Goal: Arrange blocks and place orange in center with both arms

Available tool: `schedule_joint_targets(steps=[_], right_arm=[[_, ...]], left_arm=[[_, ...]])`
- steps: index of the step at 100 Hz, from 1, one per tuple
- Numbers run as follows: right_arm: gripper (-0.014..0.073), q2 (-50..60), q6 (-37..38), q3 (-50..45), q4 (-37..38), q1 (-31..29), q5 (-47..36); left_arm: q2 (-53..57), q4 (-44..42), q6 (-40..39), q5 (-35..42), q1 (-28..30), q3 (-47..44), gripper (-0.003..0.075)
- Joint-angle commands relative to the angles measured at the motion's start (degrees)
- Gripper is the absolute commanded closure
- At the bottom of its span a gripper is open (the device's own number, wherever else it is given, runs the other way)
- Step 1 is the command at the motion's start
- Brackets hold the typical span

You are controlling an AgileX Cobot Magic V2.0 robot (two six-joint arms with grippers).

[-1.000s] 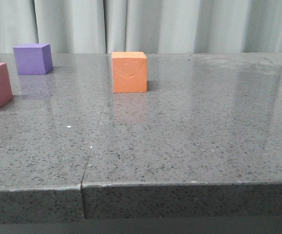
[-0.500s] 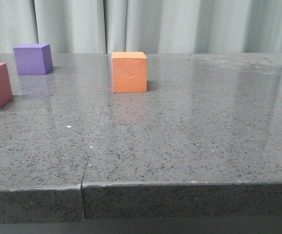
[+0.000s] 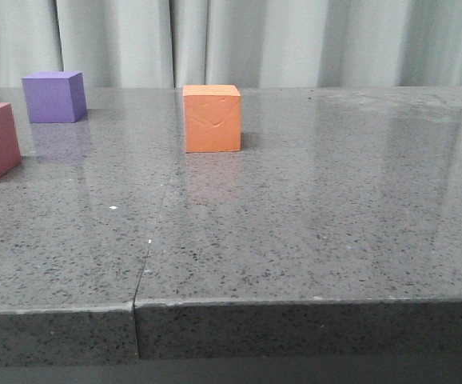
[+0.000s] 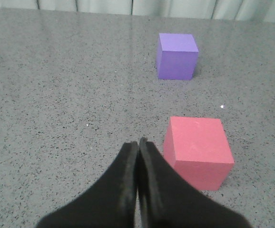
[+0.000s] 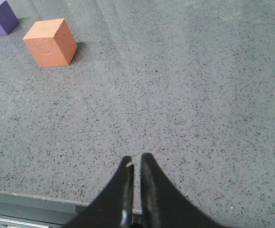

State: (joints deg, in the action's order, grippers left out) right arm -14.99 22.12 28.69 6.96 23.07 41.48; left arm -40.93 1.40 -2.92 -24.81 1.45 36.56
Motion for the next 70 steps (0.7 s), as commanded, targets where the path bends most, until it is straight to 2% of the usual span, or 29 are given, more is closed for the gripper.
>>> schedule_joint_targets(steps=[1, 9, 14, 21, 28, 52, 59, 70], right_arm=[[0.0537, -0.5, -0.3, 1.4, 1.05, -0.45, -4.41], [0.0537, -0.5, -0.3, 1.4, 1.05, -0.45, -4.41], [0.0537, -0.5, -0.3, 1.4, 1.05, -0.45, -4.41], [0.0537, -0.5, -0.3, 1.4, 1.05, -0.45, -4.41], [0.0537, -0.5, -0.3, 1.4, 1.05, -0.45, -4.41], [0.0537, -0.5, -0.3, 1.4, 1.05, -0.45, -4.41], [0.0537, -0.5, -0.3, 1.4, 1.05, -0.45, -4.41], [0.0537, -0.5, -0.3, 1.4, 1.05, -0.45, -4.41]], left_arm=[[-3.7, 0.2, -0.03, 1.95, -0.02, 5.06, 0.061], [-6.42, 0.2, -0.03, 1.82, -0.02, 7.57, 0.0425], [-7.84, 0.2, -0.03, 1.82, -0.02, 9.1, 0.0271], [-9.91, 0.41, -0.03, 1.72, -0.02, 11.37, 0.0103], [-12.01, 1.93, -0.03, 0.15, -0.02, 14.05, 0.0013], [-20.23, 2.6, 1.12, -8.18, -0.02, 24.89, 0.0038], [-22.28, 5.0, 6.59, -10.4, -0.02, 27.66, 0.0052], [-25.2, 13.98, 21.02, -14.45, -0.02, 31.72, 0.0073]])
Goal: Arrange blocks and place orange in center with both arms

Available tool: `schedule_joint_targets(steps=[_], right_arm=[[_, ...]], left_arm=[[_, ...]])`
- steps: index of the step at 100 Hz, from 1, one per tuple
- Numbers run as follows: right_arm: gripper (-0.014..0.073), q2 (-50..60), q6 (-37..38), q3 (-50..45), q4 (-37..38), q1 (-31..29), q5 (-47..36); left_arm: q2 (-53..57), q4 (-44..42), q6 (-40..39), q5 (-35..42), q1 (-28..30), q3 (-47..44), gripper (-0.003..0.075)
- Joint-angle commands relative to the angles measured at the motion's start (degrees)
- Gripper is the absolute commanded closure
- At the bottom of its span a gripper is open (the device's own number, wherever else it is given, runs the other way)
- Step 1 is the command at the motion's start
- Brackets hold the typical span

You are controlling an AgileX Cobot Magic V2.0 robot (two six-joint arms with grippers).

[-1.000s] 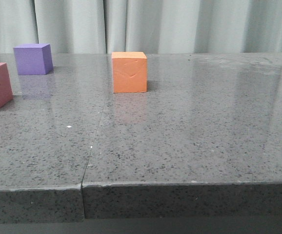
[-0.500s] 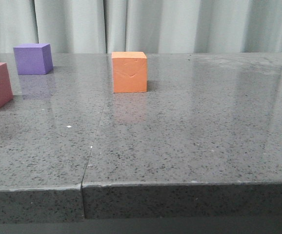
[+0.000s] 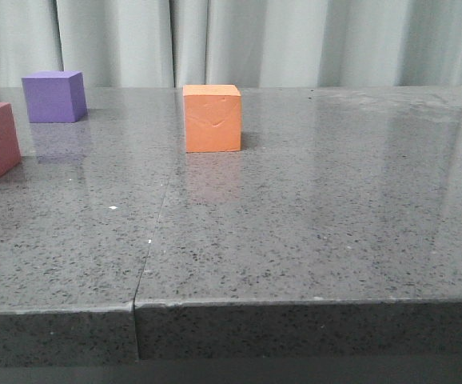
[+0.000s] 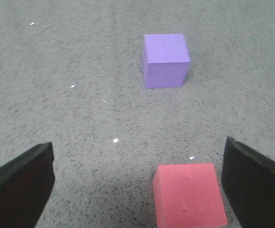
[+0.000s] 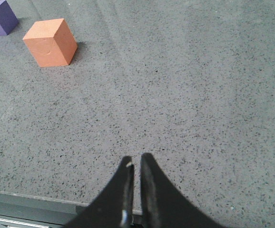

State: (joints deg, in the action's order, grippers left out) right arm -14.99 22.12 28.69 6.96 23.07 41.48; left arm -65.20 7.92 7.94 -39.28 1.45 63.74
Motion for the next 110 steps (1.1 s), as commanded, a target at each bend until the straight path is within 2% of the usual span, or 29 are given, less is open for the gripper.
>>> schedule_joint_targets(steps=[1, 16, 30, 41, 56, 74, 110], right_arm=[[0.0537, -0.5, -0.3, 1.4, 1.05, -0.45, -4.41], [0.0537, -0.5, -0.3, 1.4, 1.05, -0.45, -4.41], [0.0537, -0.5, -0.3, 1.4, 1.05, -0.45, -4.41], [0.0537, -0.5, -0.3, 1.4, 1.05, -0.45, -4.41], [0.0537, -0.5, -0.3, 1.4, 1.05, -0.45, -4.41], [0.0537, -0.5, -0.3, 1.4, 1.05, -0.45, -4.41], [0.0537, -0.5, -0.3, 1.4, 1.05, -0.45, -4.41]], left_arm=[[-1.32, 8.06, 11.11, -0.29, -0.02, 5.09, 0.0075], [-5.95, 20.93, 30.79, -8.86, -0.02, 11.22, 0.0083], [-10.84, 28.29, 41.4, -14.92, -0.02, 17.21, 0.0083], [-14.42, 30.31, 47.16, -19.2, -0.54, 21.87, 0.0083], [-18.61, 30.09, 50.24, -21.57, -3.8, 26.84, 0.0083], [-22.55, 29.59, 55.26, -20.73, -9.56, 30.03, 0.0083], [-30.71, 24.07, 55.25, -18.55, -20.03, 36.08, 0.0083]])
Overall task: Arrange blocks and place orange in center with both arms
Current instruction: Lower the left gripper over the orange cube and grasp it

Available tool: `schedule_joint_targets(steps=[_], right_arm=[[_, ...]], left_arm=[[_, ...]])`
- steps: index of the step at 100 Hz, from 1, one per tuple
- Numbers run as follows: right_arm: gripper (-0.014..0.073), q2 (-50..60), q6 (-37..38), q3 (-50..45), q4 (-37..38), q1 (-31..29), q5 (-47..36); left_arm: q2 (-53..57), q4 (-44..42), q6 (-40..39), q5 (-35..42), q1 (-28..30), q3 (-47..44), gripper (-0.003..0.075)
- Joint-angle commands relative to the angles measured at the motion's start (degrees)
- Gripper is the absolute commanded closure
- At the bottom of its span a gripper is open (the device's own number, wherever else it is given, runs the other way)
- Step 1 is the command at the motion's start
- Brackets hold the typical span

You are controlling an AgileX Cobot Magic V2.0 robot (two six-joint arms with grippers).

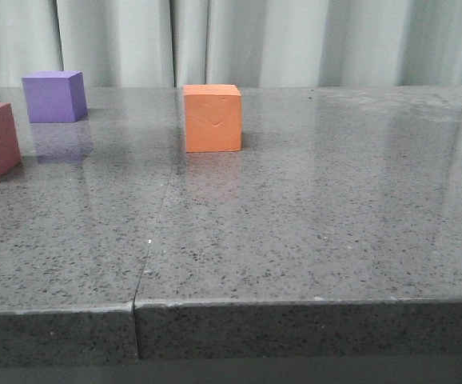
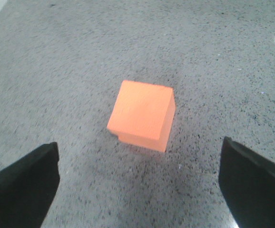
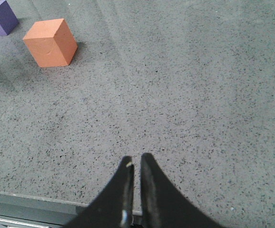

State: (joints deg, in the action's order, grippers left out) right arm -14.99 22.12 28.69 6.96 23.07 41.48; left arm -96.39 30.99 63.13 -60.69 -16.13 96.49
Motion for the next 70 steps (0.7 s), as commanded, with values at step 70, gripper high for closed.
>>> schedule_joint_targets(steps=[70], right_arm=[[0.0537, -0.5, -0.3, 1.4, 1.05, -0.45, -4.41]], left_arm=[[-12.69, -8.43, -0.72, 11.43, -9.94, 8.19, 0.0083]])
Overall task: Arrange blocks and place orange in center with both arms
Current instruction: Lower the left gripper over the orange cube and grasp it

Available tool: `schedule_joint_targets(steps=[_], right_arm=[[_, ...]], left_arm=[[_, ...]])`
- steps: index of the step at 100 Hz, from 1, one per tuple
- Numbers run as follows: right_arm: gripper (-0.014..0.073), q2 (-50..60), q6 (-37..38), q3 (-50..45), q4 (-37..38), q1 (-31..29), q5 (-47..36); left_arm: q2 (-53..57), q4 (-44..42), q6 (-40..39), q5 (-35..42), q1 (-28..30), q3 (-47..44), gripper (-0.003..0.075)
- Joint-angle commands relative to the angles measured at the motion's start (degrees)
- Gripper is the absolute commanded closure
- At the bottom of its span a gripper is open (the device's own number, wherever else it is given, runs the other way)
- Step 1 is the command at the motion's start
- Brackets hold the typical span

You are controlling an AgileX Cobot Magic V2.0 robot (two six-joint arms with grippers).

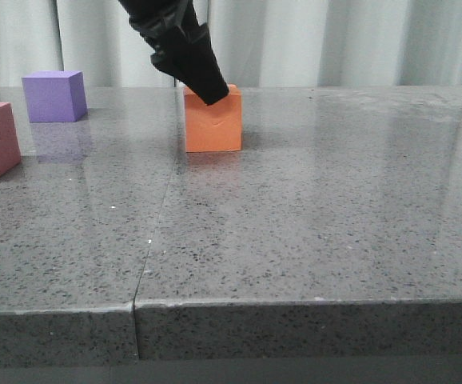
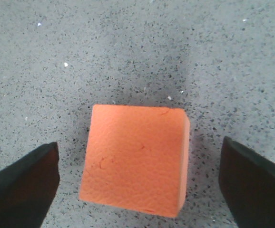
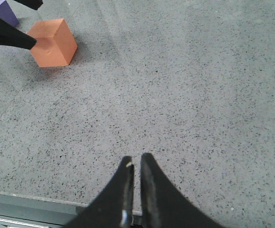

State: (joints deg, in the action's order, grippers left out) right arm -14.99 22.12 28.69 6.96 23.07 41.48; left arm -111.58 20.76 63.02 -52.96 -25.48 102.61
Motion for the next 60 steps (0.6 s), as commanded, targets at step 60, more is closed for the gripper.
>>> schedule_joint_targets(steps=[60], right_arm=[[0.0537, -0.5, -0.3, 1.4, 1.05, -0.45, -4.41]], left_arm=[[-1.22, 1.81, -0.61, 3.67, -0.59, 2.07, 0.0083]])
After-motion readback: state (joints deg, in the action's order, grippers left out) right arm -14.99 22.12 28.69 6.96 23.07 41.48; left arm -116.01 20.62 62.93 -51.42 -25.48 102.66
